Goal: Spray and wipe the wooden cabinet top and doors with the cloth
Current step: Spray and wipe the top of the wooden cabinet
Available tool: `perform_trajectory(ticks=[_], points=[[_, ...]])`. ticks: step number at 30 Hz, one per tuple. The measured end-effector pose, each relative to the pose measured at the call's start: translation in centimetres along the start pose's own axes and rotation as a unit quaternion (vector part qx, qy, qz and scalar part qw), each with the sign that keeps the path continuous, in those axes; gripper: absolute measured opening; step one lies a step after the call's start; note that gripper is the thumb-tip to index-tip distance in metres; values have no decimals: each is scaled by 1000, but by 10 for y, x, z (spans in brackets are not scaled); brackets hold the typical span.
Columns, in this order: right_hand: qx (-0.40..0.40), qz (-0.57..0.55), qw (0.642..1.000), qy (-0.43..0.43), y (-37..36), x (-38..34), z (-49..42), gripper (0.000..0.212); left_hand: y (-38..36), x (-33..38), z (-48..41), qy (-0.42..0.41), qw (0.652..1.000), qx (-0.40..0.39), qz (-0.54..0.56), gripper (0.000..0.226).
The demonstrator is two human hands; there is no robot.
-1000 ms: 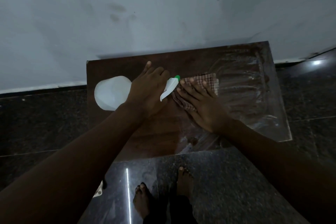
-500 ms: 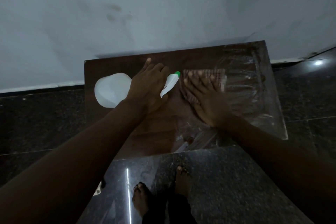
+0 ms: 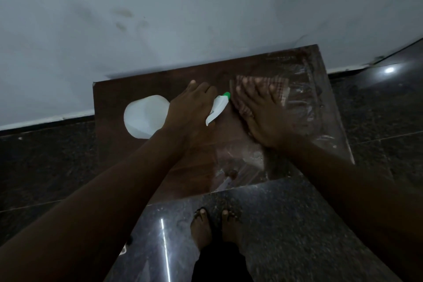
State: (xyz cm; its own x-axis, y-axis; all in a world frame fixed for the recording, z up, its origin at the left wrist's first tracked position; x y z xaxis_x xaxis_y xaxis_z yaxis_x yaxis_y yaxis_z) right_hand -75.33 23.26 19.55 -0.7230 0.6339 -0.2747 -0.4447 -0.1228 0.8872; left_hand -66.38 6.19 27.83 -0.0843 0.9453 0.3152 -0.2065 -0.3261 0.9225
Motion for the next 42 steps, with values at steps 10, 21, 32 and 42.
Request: perform_trajectory(ticks=[10,21,32,42], points=[[-11,-7,1000,6,-7,10,29,61,5,12,2,-16,1000,-5,9,43],[0,21,1000,3,-5,34,33,60,2,34,-12,32,999,-14,20,44],[0,-3,1000,3,11,77,20,61,2,69,-34,60,998,-18,-10,38],[-22,91,992,87,-22,66,75,63,1,86,-56,69,998,-11,-3,37]])
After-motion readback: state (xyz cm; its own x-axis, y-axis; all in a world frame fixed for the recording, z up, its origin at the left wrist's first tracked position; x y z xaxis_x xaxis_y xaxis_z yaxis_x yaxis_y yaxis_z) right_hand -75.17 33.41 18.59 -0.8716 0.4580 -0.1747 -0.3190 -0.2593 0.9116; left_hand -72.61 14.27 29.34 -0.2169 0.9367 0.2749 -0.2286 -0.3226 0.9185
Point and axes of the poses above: each hand's wrist, its own z-axis away from the middle knuckle, its own y-axis out of the back of the hand, x = y × z, the point moved 4 cm from there along -z, towards the middle knuckle, and after that the axes turned 10 degrees about -x, right-handed, at the moved point
